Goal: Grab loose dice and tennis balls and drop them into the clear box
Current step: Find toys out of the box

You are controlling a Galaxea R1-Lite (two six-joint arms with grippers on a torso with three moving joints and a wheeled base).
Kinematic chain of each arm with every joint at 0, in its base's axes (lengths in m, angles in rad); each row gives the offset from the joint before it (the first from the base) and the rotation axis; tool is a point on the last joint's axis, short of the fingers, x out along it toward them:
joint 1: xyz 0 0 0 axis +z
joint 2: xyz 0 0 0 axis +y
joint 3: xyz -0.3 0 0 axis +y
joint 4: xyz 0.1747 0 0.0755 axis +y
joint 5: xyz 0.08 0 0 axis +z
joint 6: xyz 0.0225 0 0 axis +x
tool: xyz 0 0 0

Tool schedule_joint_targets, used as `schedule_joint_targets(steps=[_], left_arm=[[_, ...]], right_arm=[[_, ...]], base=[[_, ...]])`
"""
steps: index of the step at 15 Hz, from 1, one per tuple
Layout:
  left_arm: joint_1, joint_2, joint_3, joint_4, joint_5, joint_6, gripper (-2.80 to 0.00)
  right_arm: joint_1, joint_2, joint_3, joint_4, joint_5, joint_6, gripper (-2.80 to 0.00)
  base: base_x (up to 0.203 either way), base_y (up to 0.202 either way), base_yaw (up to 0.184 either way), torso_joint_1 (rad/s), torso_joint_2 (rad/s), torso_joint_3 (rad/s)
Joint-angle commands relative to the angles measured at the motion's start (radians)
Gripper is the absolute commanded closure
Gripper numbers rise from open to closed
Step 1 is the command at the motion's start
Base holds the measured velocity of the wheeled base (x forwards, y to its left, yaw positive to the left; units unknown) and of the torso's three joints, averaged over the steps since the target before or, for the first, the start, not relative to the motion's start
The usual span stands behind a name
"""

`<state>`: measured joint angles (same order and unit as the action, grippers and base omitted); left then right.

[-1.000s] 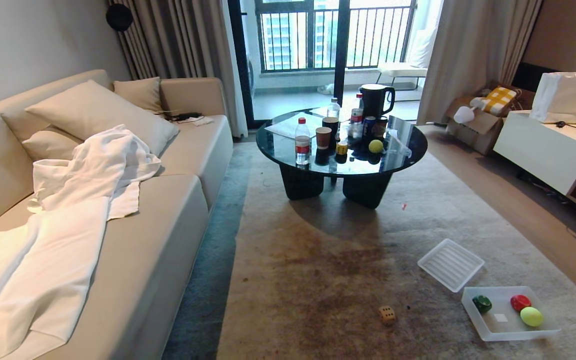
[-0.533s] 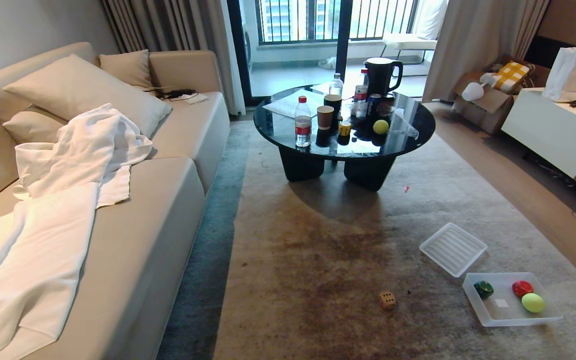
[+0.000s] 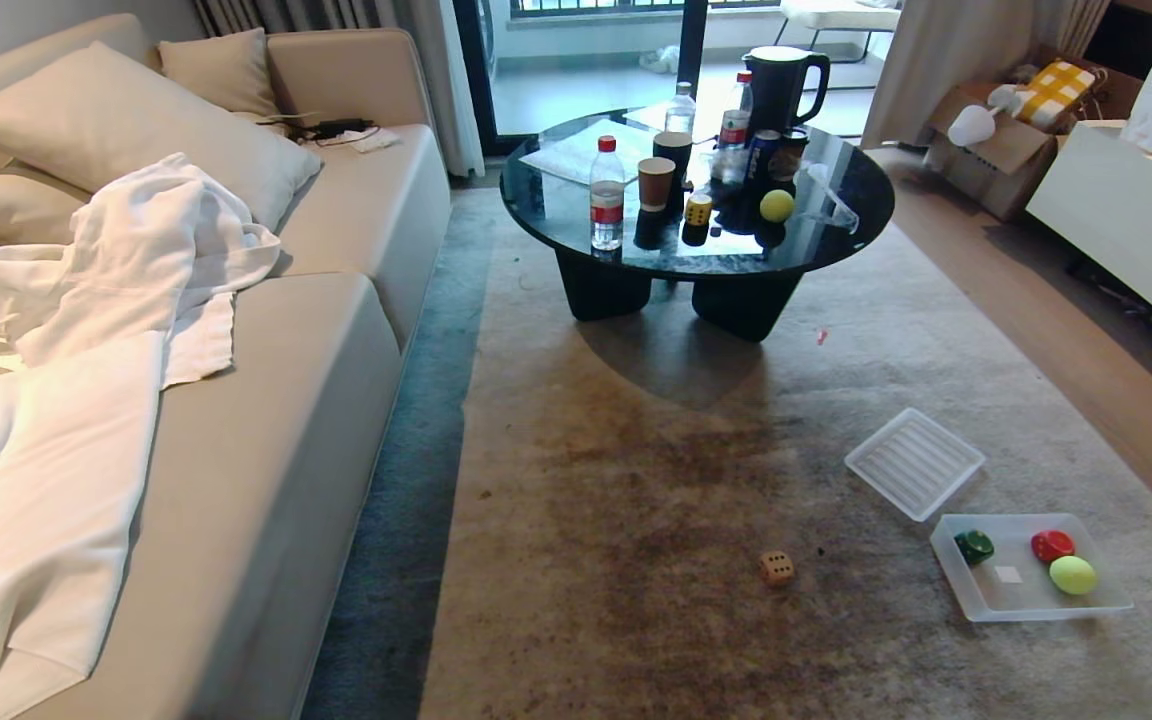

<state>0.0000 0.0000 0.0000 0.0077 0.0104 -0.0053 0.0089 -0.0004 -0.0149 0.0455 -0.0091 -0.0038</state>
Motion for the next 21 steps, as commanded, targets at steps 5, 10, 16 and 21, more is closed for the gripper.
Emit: schedule_joint_targets(steps=[5, 10, 16, 21], left_arm=[[0.000, 0.000, 0.000, 0.000, 0.000, -0.001, 0.00], [0.000, 0.000, 0.000, 0.000, 0.000, -0.001, 0.00], [0.000, 0.000, 0.000, 0.000, 0.000, -0.001, 0.00], [0.000, 0.000, 0.000, 0.000, 0.000, -0.001, 0.00]], right_arm=[[0.000, 0.000, 0.001, 0.000, 0.000, -0.001, 0.00], [0.000, 0.000, 0.000, 0.000, 0.000, -0.001, 0.00], [0.000, 0.000, 0.001, 0.000, 0.000, -0.001, 0.00], [0.000, 0.000, 0.000, 0.000, 0.000, -0.001, 0.00]], base=[[0.000, 0.000, 0.000, 0.003, 0.00, -0.199], [0.000, 0.000, 0.000, 0.002, 0.00, -0.194], [0.000, 0.000, 0.000, 0.001, 0.00, -0.199], [0.000, 0.000, 0.000, 0.002, 0.00, -0.198]])
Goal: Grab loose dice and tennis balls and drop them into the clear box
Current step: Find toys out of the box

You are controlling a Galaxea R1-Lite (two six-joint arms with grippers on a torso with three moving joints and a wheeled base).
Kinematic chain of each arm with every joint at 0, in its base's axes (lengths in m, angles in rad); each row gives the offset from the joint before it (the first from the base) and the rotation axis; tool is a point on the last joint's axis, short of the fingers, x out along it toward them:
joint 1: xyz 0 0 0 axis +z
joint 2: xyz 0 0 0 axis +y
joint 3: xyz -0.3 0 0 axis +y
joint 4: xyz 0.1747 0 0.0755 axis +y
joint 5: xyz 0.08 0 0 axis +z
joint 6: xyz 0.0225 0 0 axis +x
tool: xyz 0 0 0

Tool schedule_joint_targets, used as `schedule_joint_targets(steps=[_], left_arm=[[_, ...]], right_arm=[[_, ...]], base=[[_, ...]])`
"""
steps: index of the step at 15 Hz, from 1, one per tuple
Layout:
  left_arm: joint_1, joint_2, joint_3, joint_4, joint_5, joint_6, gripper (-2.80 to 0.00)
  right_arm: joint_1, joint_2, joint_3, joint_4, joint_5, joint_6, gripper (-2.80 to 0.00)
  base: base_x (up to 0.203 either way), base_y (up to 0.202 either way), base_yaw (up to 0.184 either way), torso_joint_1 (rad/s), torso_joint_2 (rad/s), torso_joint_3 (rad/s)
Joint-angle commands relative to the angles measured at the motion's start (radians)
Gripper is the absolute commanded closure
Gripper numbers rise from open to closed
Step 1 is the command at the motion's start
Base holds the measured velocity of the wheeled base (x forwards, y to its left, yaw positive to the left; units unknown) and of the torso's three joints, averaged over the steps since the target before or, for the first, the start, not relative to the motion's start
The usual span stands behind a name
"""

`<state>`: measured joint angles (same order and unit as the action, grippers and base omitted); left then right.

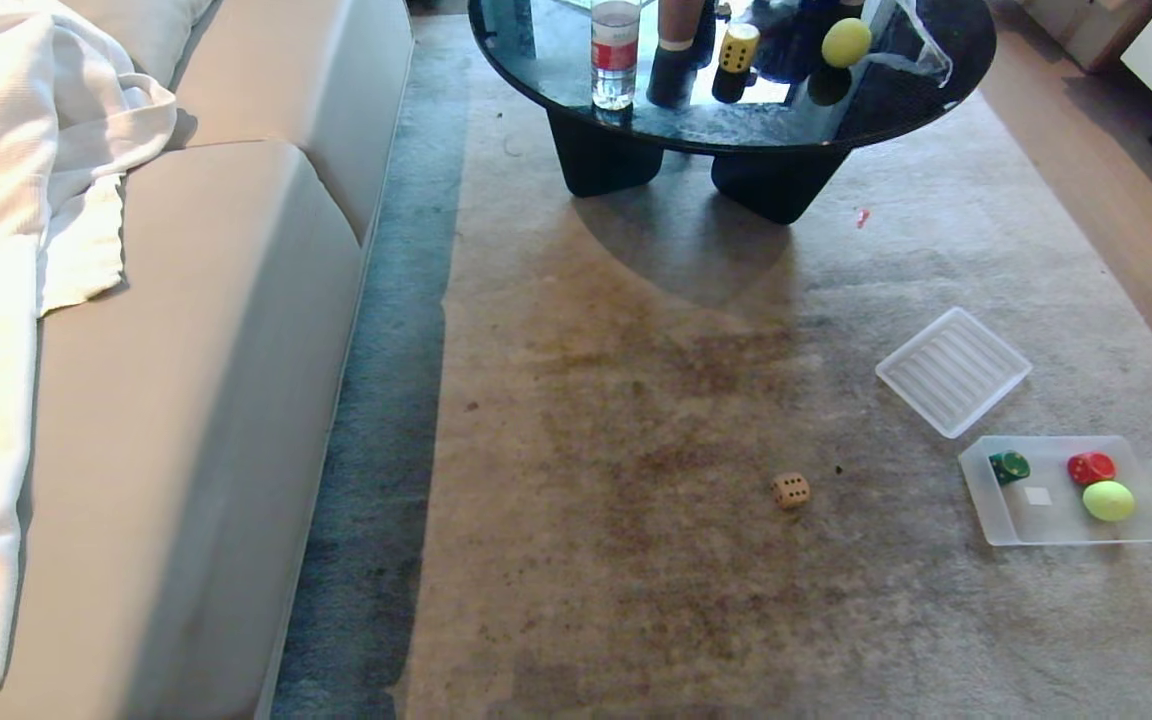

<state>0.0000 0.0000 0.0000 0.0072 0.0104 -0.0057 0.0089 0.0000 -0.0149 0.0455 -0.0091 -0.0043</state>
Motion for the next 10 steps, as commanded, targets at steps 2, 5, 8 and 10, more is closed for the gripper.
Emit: schedule_joint_targets(steps=[2, 5, 8, 10], left_arm=[[0.000, 0.000, 0.000, 0.000, 0.000, 0.000, 0.00], [0.000, 0.000, 0.000, 0.000, 0.000, 0.000, 0.00], [0.000, 0.000, 0.000, 0.000, 0.000, 0.000, 0.00], [0.000, 0.000, 0.000, 0.000, 0.000, 0.000, 0.00]], right_arm=[[0.000, 0.000, 0.000, 0.000, 0.000, 0.000, 0.00], [0.000, 0.000, 0.001, 0.000, 0.000, 0.000, 0.00], [0.000, 0.000, 0.000, 0.000, 0.000, 0.000, 0.00], [0.000, 0.000, 0.000, 0.000, 0.000, 0.000, 0.00]], base=[[0.000, 0.000, 0.000, 0.000, 0.00, -0.200], [0.000, 0.000, 0.000, -0.001, 0.01, -0.198], [0.000, 0.000, 0.000, 0.001, 0.00, -0.201], [0.000, 0.000, 0.000, 0.003, 0.00, -0.203]])
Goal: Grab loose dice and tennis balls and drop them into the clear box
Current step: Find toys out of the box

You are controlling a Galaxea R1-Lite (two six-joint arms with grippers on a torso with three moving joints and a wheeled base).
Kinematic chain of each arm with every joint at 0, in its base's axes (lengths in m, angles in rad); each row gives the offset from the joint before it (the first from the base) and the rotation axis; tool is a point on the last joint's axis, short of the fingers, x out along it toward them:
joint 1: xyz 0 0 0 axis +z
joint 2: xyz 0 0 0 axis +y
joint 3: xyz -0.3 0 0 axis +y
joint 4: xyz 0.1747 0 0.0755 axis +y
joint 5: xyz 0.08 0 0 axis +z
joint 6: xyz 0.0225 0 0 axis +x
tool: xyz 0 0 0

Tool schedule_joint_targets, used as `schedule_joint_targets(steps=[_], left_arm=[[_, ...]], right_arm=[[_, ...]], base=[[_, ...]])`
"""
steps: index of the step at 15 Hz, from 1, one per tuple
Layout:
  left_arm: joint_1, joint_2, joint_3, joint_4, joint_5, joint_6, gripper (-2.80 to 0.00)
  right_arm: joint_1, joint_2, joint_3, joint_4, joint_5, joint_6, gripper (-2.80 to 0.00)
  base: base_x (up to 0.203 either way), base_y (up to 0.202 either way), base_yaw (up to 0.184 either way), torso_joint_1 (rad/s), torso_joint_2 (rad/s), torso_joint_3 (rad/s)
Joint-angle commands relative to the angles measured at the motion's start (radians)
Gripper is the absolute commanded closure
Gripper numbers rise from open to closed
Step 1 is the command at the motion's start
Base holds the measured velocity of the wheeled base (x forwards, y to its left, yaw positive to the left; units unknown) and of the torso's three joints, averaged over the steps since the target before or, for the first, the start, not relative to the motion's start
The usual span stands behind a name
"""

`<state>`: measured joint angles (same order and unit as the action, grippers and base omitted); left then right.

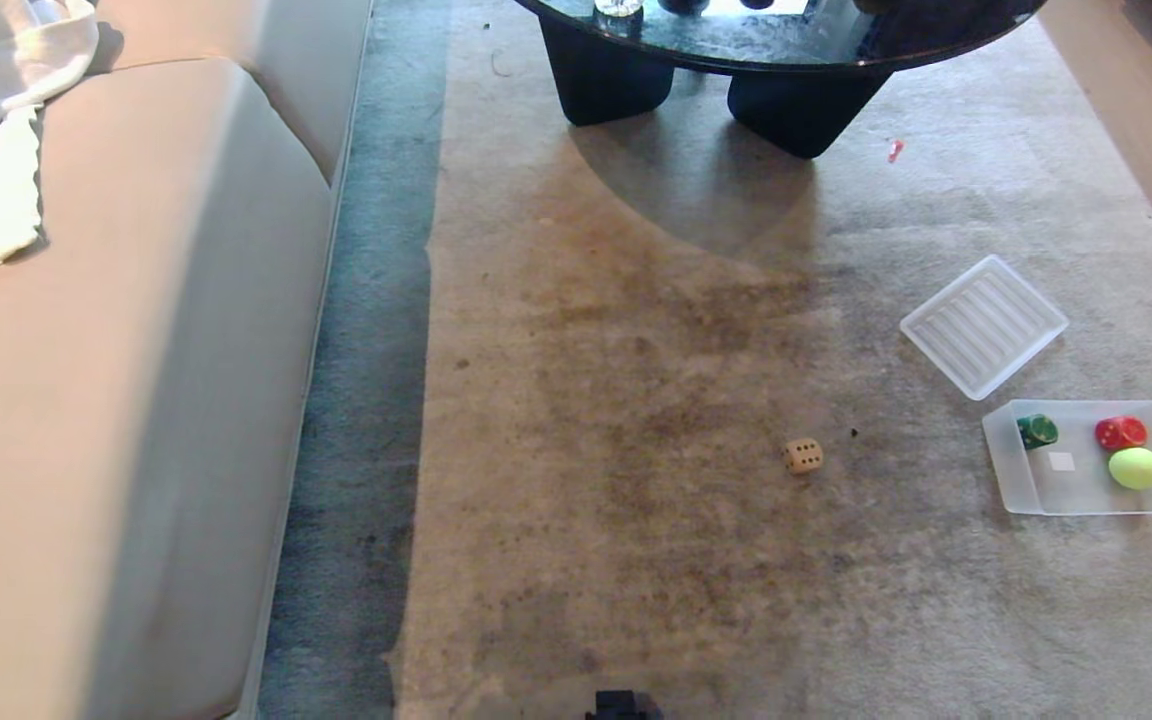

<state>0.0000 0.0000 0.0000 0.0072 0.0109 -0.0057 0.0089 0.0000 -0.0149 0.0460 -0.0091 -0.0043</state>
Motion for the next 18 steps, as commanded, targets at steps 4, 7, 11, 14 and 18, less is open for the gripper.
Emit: schedule_joint_targets(steps=[4, 7, 11, 14, 18], left_arm=[[0.000, 0.000, 0.000, 0.000, 0.000, 0.000, 0.00], [0.000, 0.000, 0.000, 0.000, 0.000, 0.000, 0.00], [0.000, 0.000, 0.000, 0.000, 0.000, 0.000, 0.00], [0.000, 0.000, 0.000, 0.000, 0.000, 0.000, 0.00], [0.000, 0.000, 0.000, 0.000, 0.000, 0.000, 0.00]], right_arm=[[0.000, 0.000, 0.000, 0.000, 0.000, 0.000, 0.00], [0.000, 0.000, 0.001, 0.000, 0.000, 0.000, 0.00], [0.000, 0.000, 0.000, 0.000, 0.000, 0.000, 0.00], [0.000, 0.000, 0.000, 0.000, 0.000, -0.002, 0.00], [0.000, 0.000, 0.001, 0.000, 0.000, -0.002, 0.00]], base=[[0.000, 0.000, 0.000, 0.003, 0.01, -0.115], [0.000, 0.000, 0.000, 0.000, 0.00, 0.000], [0.000, 0.000, 0.000, 0.000, 0.00, 0.000], [0.000, 0.000, 0.000, 0.000, 0.00, 0.000], [0.000, 0.000, 0.000, 0.000, 0.00, 0.000]])
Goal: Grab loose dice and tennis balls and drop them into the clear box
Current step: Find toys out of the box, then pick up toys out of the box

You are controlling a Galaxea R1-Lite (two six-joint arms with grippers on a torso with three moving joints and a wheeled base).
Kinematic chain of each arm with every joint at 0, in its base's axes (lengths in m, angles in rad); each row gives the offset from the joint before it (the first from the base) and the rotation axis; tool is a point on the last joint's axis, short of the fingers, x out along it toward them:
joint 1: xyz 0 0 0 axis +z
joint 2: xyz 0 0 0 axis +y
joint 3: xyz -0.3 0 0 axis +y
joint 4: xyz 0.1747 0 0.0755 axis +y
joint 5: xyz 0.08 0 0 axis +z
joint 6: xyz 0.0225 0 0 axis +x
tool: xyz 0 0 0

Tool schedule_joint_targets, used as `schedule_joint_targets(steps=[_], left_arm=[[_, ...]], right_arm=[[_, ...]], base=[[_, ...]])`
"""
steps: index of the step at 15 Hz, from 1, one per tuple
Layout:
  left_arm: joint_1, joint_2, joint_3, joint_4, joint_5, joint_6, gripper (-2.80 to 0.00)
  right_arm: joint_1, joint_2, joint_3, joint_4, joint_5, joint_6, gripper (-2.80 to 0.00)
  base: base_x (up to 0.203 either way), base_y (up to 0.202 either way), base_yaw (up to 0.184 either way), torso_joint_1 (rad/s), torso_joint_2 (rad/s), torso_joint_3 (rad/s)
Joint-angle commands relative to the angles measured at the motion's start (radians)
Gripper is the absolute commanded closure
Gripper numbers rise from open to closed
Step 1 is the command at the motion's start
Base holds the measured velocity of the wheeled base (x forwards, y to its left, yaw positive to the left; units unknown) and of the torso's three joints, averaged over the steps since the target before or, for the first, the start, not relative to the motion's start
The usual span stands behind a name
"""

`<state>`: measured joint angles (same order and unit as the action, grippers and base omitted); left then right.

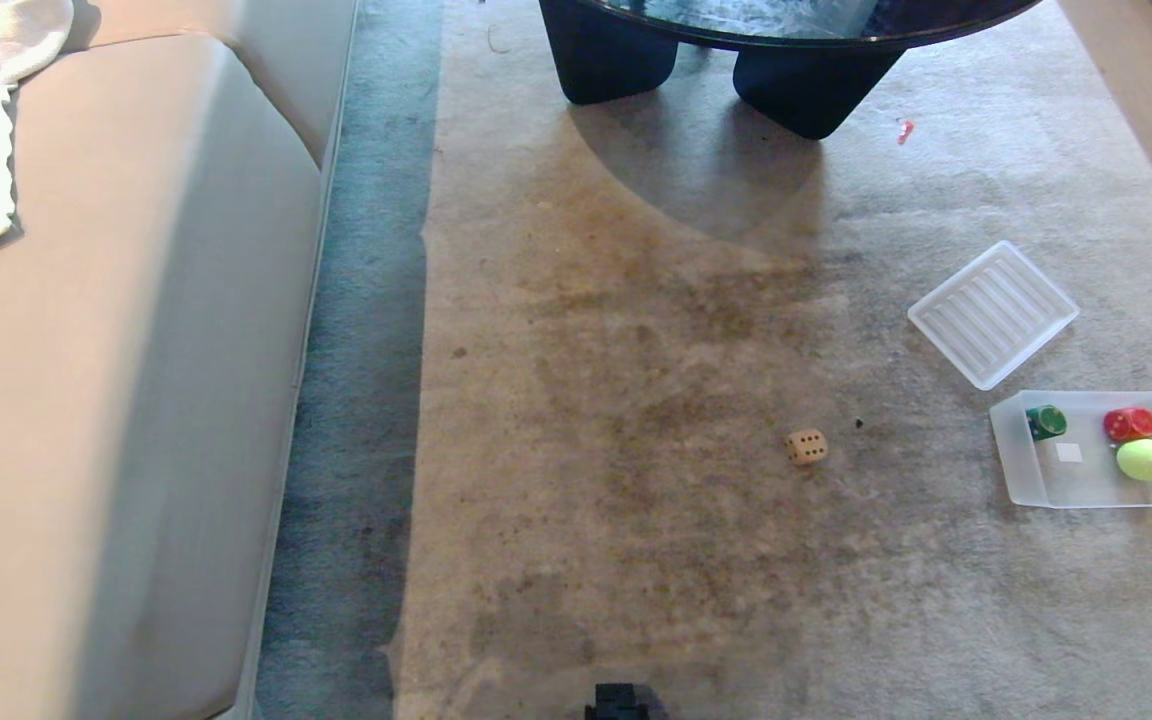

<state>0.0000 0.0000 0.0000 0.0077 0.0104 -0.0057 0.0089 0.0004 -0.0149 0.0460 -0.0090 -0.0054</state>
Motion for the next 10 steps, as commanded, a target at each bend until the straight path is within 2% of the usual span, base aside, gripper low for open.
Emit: schedule_joint_targets(steps=[1, 9, 10], left_arm=[[0.000, 0.000, 0.000, 0.000, 0.000, 0.000, 0.00], [0.000, 0.000, 0.001, 0.000, 0.000, 0.000, 0.00], [0.000, 0.000, 0.002, 0.000, 0.000, 0.000, 0.00]], right_arm=[[0.000, 0.000, 0.001, 0.000, 0.000, -0.001, 0.00], [0.000, 0.001, -0.007, 0.013, 0.000, 0.001, 0.00], [0.000, 0.013, -0.047, 0.032, -0.001, 0.004, 0.00]], base=[[0.000, 0.000, 0.000, 0.000, 0.00, 0.000], [0.000, 0.000, 0.000, 0.000, 0.00, 0.000], [0.000, 0.000, 0.000, 0.000, 0.00, 0.000]])
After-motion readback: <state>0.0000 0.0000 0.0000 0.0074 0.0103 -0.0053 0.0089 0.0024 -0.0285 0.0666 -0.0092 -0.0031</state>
